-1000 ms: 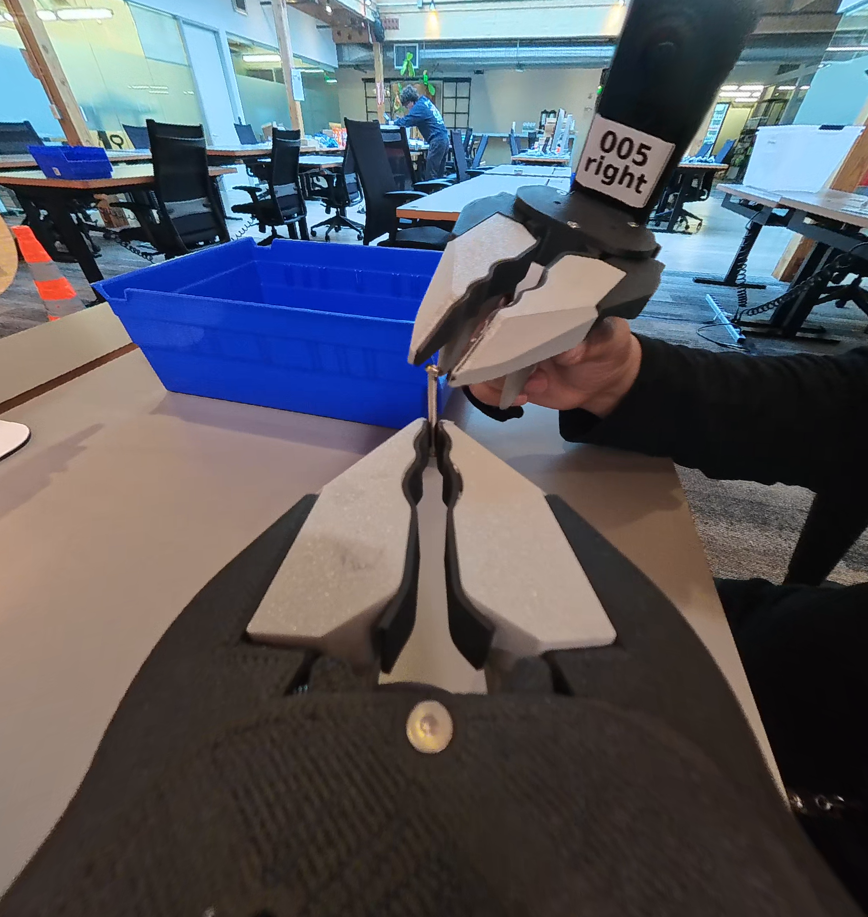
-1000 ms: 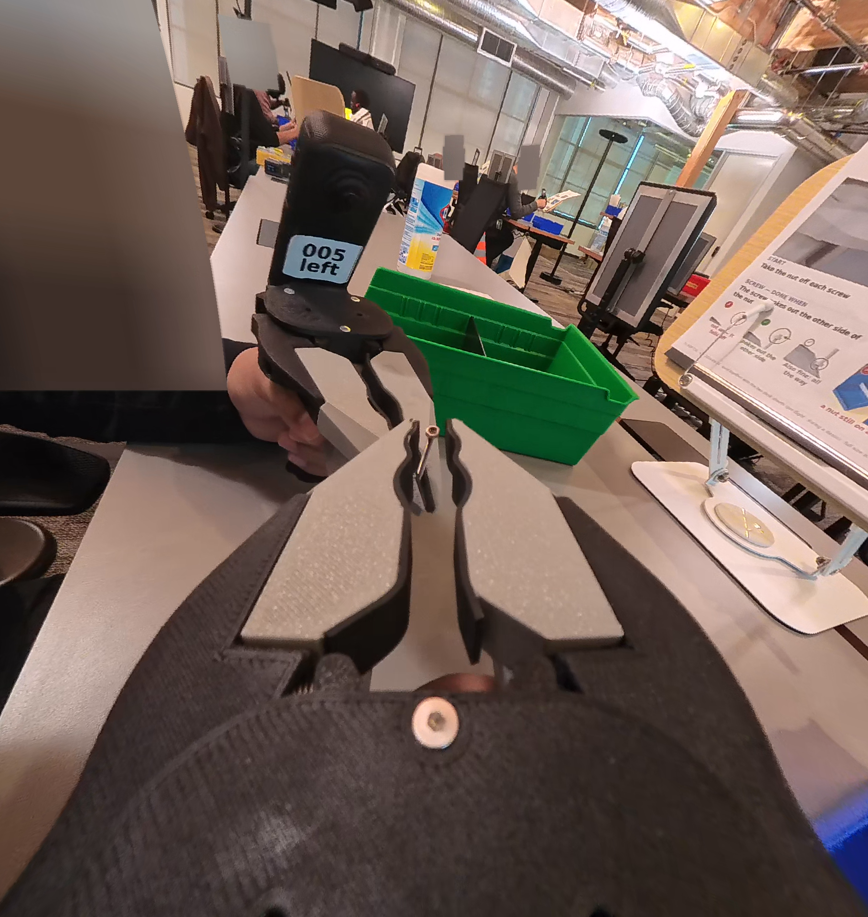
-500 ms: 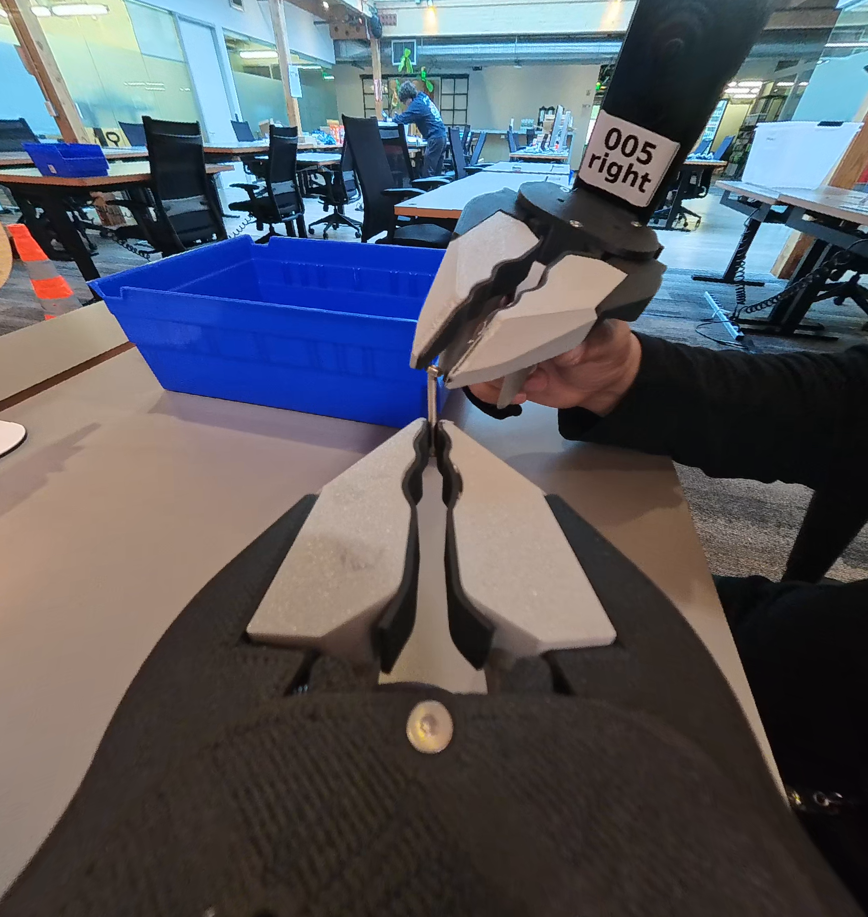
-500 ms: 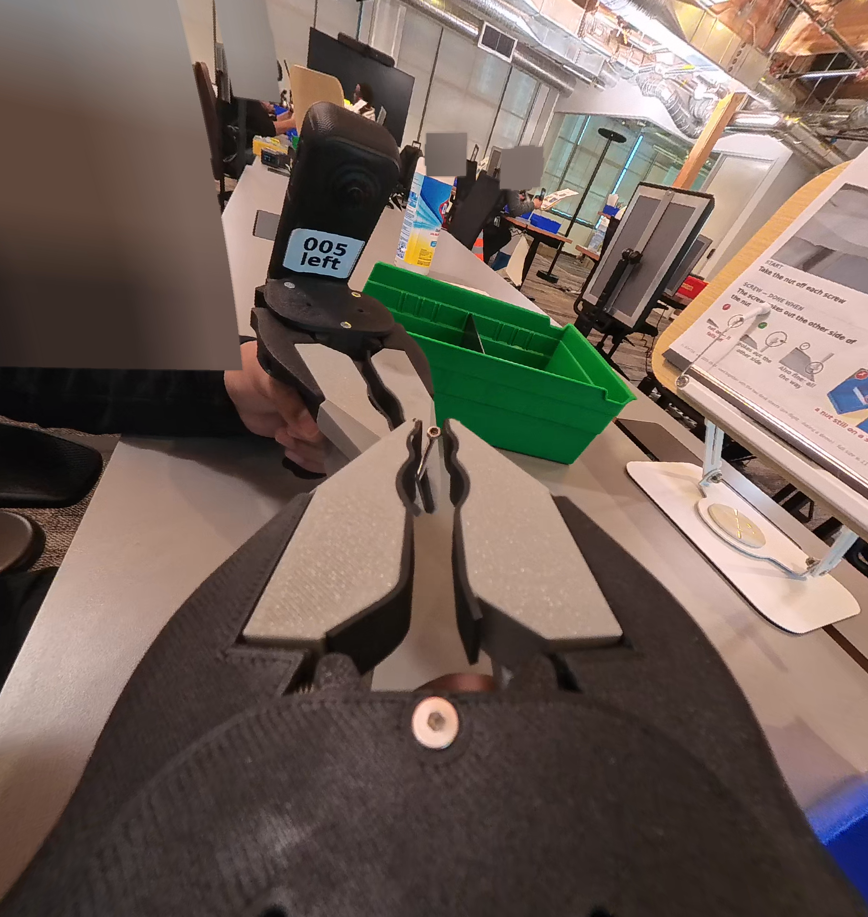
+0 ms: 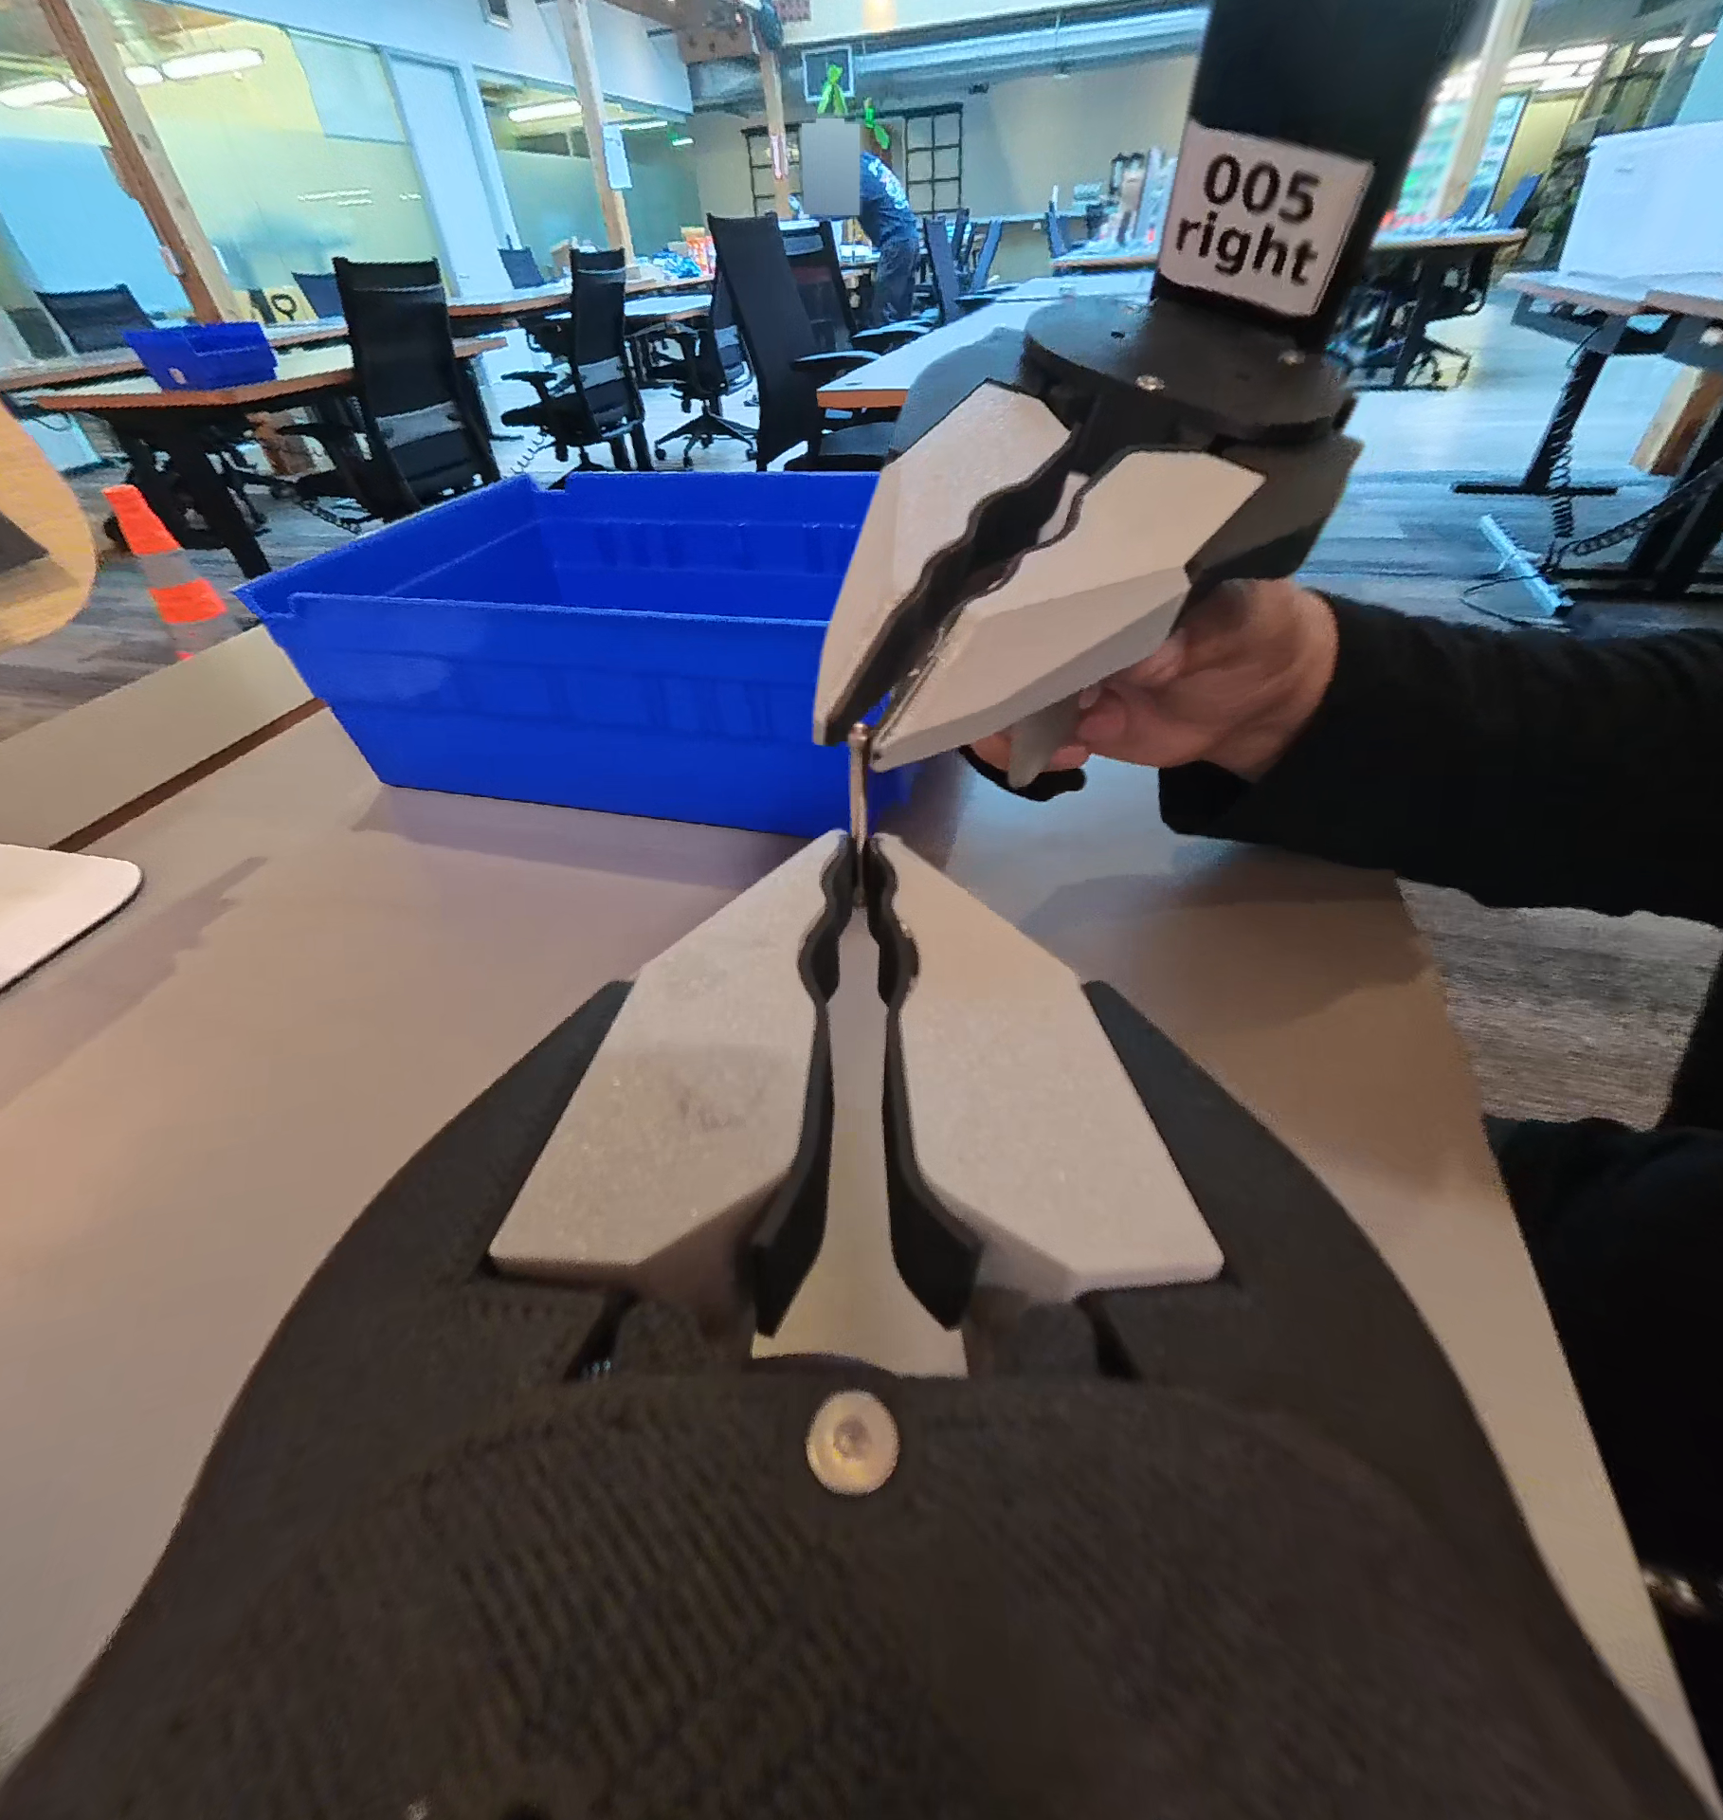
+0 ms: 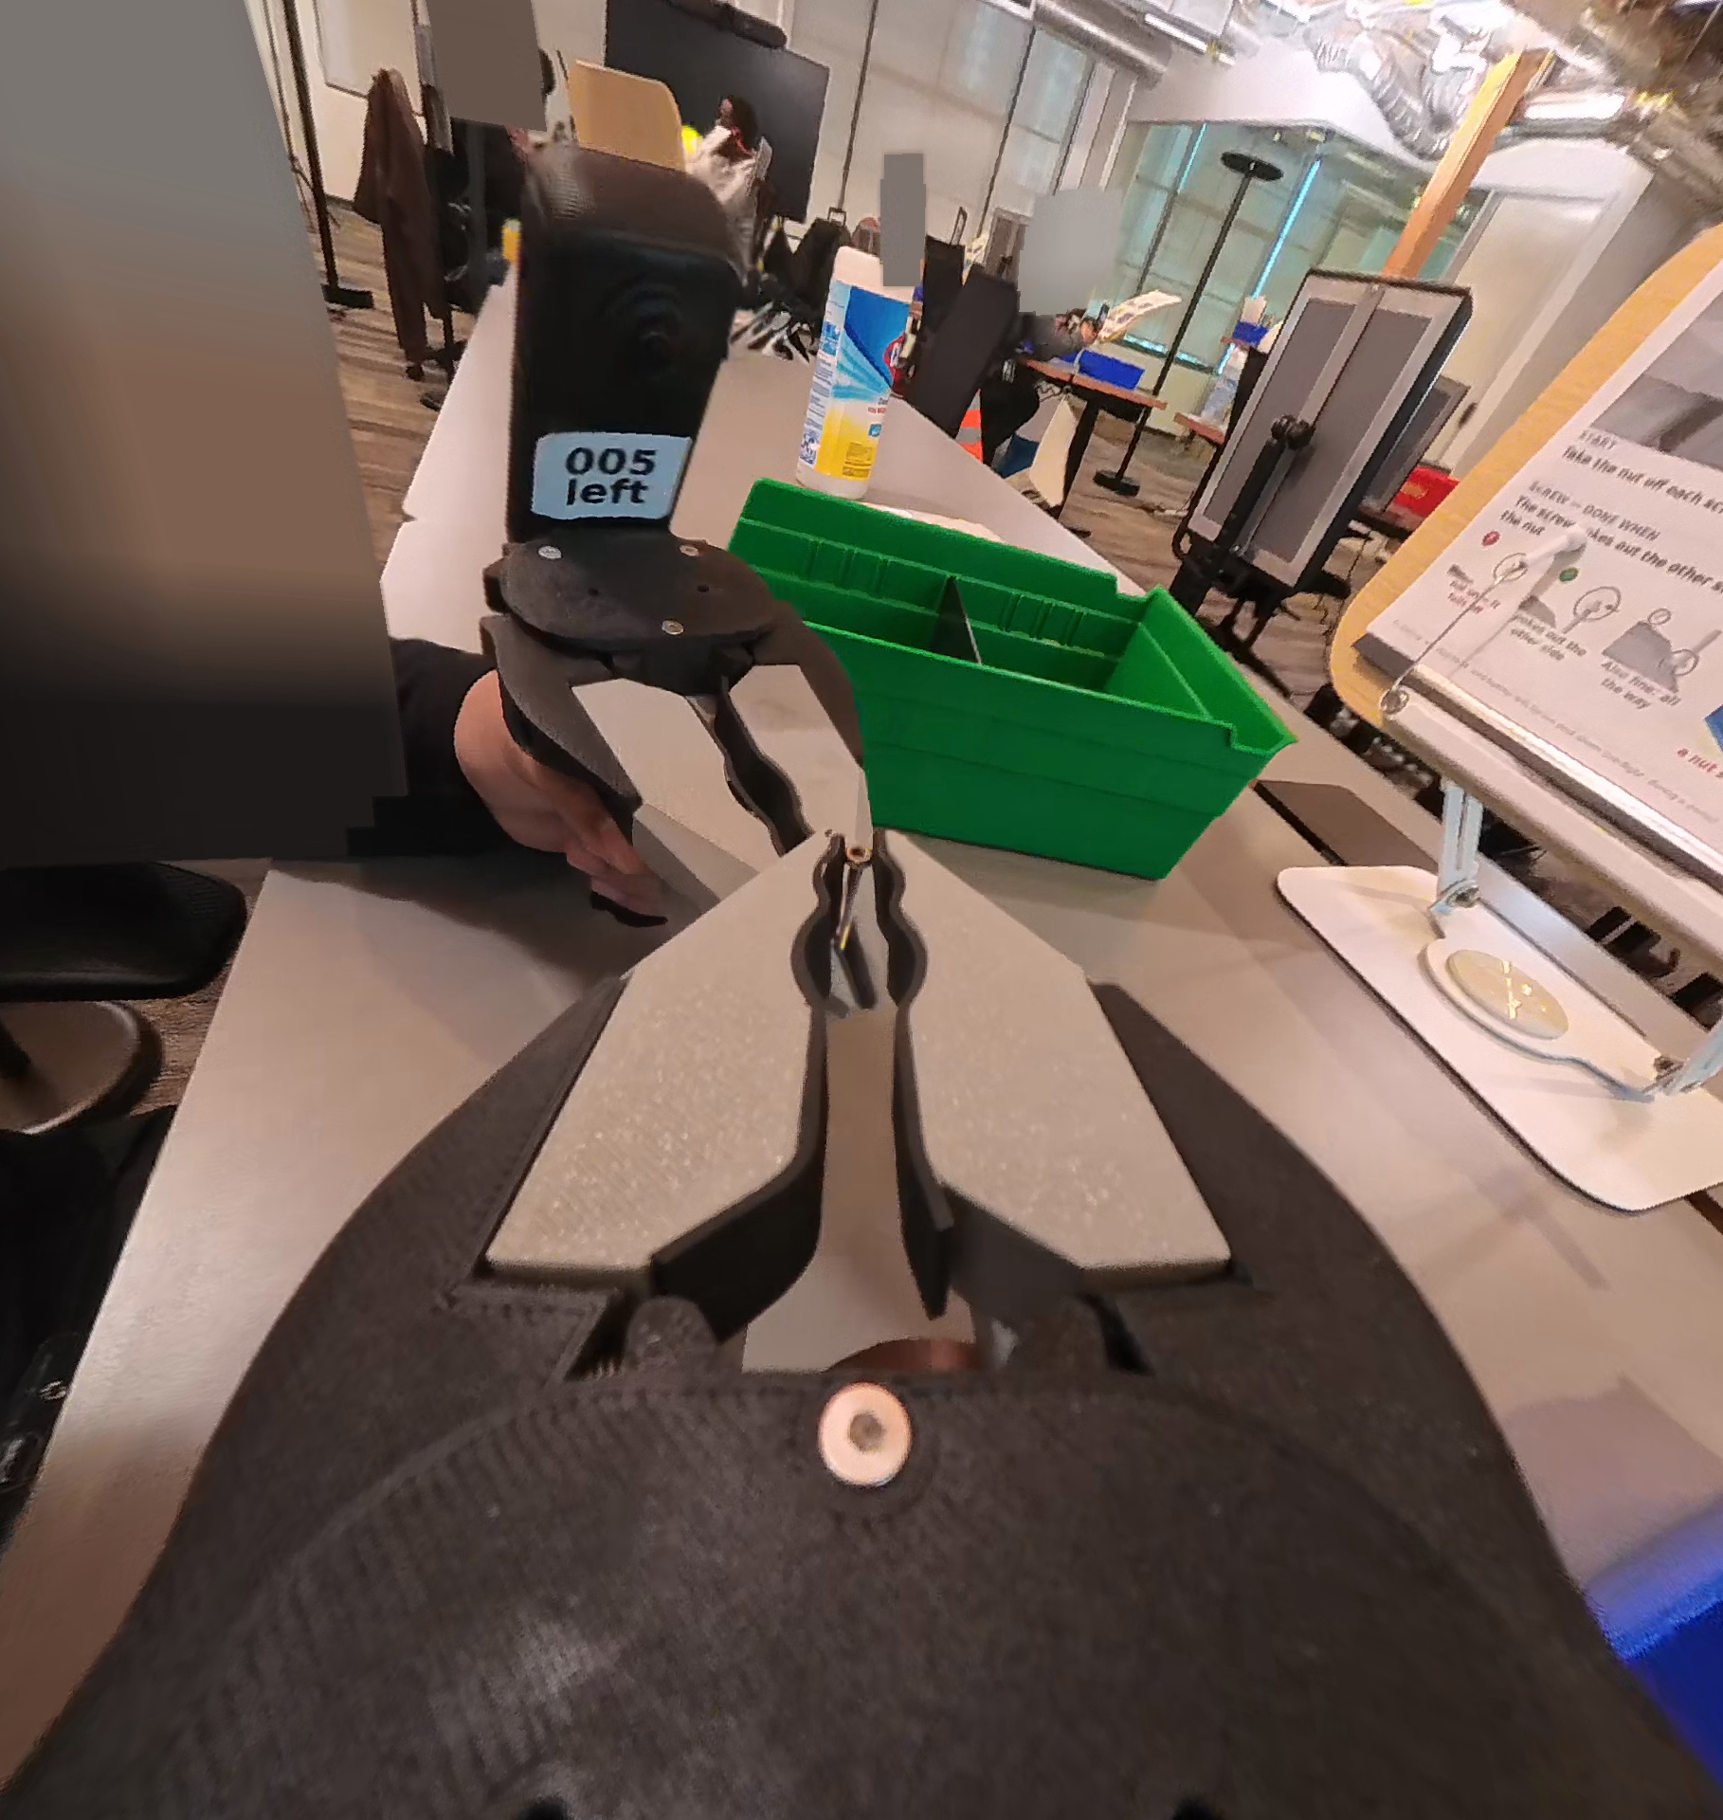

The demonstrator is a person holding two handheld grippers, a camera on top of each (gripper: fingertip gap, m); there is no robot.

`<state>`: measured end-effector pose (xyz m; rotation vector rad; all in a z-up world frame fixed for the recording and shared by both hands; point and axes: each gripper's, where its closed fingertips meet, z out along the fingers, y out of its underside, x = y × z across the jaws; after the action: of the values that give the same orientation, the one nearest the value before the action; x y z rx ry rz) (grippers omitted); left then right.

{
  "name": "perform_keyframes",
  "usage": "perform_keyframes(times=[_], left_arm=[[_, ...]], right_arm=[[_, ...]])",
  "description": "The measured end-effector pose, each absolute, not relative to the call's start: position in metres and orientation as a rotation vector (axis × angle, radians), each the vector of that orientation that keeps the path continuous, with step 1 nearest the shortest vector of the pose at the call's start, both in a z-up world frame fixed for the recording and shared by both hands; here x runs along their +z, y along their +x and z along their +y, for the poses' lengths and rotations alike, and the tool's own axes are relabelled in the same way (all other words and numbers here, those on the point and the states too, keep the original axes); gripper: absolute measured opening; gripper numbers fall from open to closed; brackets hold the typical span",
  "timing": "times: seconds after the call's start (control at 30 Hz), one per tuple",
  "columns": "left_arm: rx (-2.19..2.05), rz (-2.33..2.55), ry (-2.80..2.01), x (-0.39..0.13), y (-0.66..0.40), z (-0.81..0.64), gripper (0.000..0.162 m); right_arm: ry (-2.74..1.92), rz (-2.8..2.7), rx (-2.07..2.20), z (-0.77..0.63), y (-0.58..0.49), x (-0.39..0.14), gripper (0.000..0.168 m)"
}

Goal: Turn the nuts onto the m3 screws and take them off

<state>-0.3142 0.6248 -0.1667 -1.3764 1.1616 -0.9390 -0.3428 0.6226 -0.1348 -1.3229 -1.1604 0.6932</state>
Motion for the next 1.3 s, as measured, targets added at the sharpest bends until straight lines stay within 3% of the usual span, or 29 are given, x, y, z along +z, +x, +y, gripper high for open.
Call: perform_keyframes(times=[1.3], left_arm=[[-0.777, 1.039, -1.520, -0.185, -0.318, 0.653, 0.000]], right_arm=[[-1.551, -0.758, 0.498, 0.653, -0.341, -0.152, 0.002]])
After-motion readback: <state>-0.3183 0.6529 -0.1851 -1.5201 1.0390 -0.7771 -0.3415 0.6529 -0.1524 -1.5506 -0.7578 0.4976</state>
